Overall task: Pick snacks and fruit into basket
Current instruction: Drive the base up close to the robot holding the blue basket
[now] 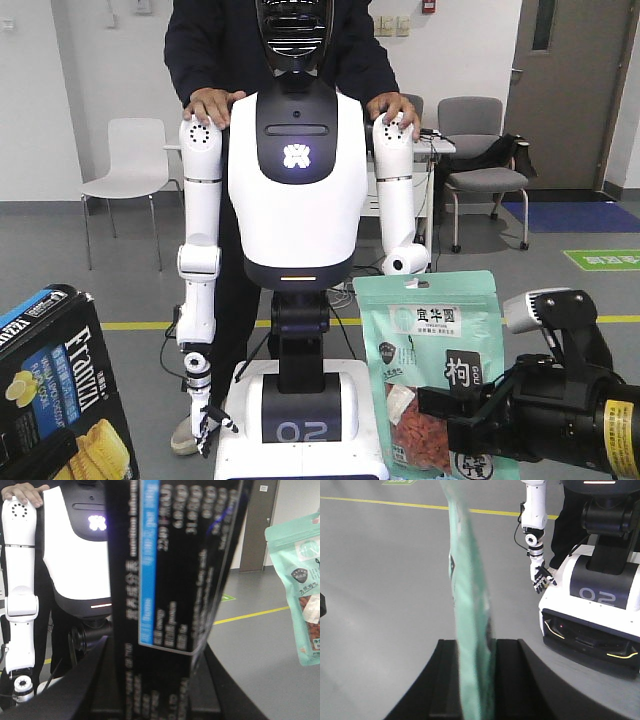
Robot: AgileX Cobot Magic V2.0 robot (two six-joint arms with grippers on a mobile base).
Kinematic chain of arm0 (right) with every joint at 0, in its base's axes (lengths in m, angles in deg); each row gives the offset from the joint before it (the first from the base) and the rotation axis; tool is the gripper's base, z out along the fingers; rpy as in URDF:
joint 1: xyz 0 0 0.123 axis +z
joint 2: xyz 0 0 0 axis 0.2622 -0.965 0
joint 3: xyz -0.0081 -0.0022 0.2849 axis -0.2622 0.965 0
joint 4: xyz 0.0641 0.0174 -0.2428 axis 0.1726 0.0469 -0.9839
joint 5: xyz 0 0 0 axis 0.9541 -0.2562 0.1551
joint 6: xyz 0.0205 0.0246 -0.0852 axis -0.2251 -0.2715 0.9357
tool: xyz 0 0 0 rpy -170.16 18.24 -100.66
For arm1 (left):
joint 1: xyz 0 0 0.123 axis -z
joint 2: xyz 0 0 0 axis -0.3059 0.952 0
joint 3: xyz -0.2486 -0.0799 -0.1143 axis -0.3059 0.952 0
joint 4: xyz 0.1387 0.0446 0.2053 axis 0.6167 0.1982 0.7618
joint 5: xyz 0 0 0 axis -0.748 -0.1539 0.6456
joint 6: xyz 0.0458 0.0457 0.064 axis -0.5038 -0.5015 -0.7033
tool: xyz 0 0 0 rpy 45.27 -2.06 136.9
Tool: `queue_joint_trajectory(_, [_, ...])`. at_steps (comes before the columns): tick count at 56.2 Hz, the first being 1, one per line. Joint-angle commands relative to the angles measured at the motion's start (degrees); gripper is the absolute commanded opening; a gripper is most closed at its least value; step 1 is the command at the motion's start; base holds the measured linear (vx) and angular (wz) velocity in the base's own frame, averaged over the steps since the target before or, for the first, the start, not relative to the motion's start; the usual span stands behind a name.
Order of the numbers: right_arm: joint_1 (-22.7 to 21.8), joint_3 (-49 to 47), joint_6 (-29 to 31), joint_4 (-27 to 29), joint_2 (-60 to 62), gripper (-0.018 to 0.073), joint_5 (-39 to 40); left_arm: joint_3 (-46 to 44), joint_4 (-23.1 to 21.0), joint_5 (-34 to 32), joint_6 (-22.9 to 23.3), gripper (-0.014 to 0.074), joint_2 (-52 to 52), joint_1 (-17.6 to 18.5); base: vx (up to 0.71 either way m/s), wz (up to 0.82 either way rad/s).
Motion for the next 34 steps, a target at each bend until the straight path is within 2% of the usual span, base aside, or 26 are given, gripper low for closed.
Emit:
queue_joint_trajectory(1, [-0.17,-1.68,0.7,2.72,1.8,-0.001,-0.36,-1.65,-2.21,-5.03,0.41,0.0003,-0.64,-0.1,0.36,0.0])
queue_joint_trajectory(34, [-0.17,-1.68,0.7,2.72,1.8,-0.001,-0.36,-1.65,-2.21,-5.03,0.41,0.0003,-0.58,-0.1,0.28,-0.01])
